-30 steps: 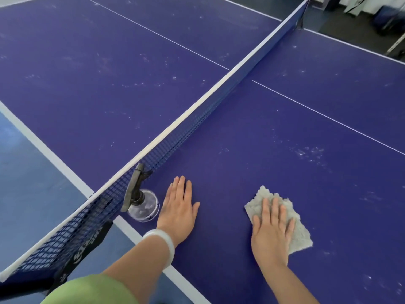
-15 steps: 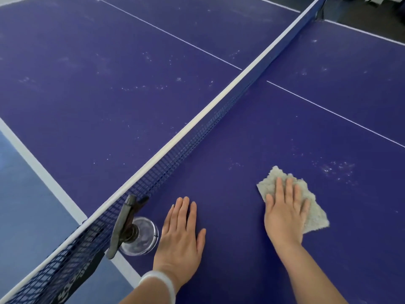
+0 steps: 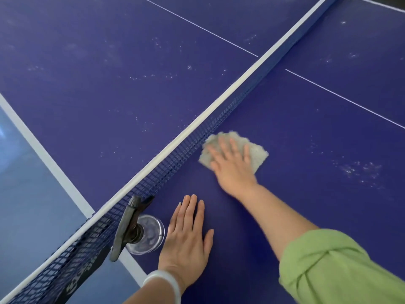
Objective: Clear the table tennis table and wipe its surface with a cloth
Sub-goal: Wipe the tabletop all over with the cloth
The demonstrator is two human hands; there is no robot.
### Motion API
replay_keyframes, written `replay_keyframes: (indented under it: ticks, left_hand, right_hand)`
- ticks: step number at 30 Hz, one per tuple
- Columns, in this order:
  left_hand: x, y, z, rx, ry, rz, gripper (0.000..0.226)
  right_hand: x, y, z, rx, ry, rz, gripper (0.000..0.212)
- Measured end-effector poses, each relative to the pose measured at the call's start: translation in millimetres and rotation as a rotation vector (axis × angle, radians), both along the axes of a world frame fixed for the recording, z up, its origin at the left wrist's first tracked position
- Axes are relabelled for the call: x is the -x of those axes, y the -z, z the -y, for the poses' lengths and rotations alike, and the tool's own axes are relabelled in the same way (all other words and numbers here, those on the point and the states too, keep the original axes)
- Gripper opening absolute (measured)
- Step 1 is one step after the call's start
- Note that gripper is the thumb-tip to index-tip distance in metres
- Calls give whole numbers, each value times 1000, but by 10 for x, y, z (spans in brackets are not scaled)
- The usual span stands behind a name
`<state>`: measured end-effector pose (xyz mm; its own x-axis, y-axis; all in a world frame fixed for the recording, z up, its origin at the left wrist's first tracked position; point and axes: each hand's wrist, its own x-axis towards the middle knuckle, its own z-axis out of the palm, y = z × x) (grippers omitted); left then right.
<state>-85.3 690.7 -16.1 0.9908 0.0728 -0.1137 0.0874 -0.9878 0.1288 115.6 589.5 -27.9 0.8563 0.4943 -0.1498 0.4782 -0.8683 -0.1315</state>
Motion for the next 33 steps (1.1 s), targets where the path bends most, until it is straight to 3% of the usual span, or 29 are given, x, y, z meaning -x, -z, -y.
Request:
replay_keyframes:
  ticks: [3,5,7,10,13,15,18,20,22,27,29,31,33]
  left_hand:
    - [4,-1,-7,-2,1,-4,64]
    - [-4,-7,-5,-12,-1,-13,64]
    - [-7,-14,-2,-16,0,-14,64]
    - [-1,-11,-14,-32,10,-7,64]
    - [6,0,-14,-27,9,0,65]
    - [-4,-6,1,-16,7,12,64]
    - [-11,-15,12,-13,12,9,65]
    - [-8,-9,9,-14,11,13,65]
    - [-9,1,12,-8,6,20,67]
    - [-9,61,-15,15,9,24,70]
    - [-2,86,-22,16,24,43,70]
    - [9,97,-22,3,50,39,70]
    - [18,97,-29,-1,65,32,71]
  right_hand:
    - [-298,1,433,39,463,-47,54]
    - [-228,-3,447,40,593,-54,56]
    - [56,6,205,14,519,-7,57]
    - [591,29,-114,-32,180,31,58]
    - [699,22,112,-10,11,22,58]
    - [576,36,524,23,207,27,56]
    - [589,-46,1126,37,717,-13,56]
    - [846,-76,1156,26,892,-20,57]
    - [1206,-34,898,30,849,33,58]
    - [1954,-51,574,24,288,50,57]
    - [2067,-49,914,44,424,53,56]
    - [2124,-83,1218,0,764,22,59]
    - [2099,-154,1292,-185,964,-53,71]
